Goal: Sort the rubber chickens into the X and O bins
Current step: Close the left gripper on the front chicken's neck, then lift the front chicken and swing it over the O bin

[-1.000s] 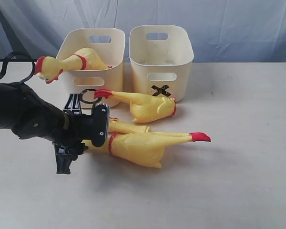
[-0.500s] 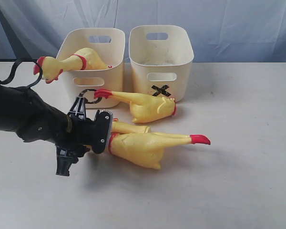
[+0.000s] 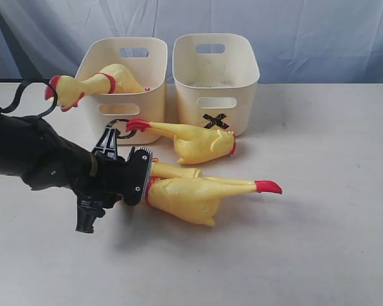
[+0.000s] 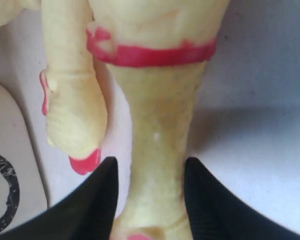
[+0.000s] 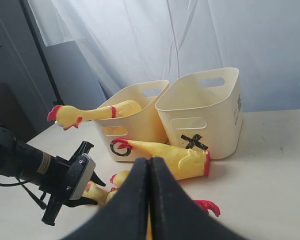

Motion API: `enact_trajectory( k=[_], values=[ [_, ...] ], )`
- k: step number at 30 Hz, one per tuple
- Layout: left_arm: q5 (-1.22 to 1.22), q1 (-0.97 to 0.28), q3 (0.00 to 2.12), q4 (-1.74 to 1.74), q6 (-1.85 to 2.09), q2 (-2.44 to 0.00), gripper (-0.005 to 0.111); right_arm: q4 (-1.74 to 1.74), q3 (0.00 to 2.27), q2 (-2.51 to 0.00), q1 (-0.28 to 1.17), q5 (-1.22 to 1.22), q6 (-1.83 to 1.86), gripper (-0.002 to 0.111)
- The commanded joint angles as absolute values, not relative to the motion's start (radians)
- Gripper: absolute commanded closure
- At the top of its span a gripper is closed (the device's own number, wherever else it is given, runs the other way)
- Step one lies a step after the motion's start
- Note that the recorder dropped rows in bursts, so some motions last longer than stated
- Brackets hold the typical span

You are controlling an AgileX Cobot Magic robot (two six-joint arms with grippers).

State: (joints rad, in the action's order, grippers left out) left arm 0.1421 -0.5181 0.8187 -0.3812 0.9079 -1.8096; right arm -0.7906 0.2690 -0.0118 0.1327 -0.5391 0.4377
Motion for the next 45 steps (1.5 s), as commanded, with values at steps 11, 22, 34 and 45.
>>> enact_trajectory(
  k=[11, 22, 34, 45],
  values=[
    [0.127, -0.521, 0.817, -0.382, 0.903, -1.844, 0.066, -0.796, 0.275, -0.017, 0.136, -0.536, 0.444, 0.109],
    [0.126, -0.521, 0.817, -0.382, 0.903, -1.844, 0.098, -0.794, 0.275, -0.017, 0.136, -0.536, 0.444, 0.109],
    [0.185, -0.521, 0.817, -0.364, 0.898, -1.812, 0.107, -0.794, 0.275, -0.017, 0.136, -0.536, 0.444, 0.109],
    [0.274, -0.521, 0.817, 0.028, 0.898, -1.663, 0.107, -0.794, 0.275, -0.017, 0.136, -0.536, 0.444, 0.109]
  ],
)
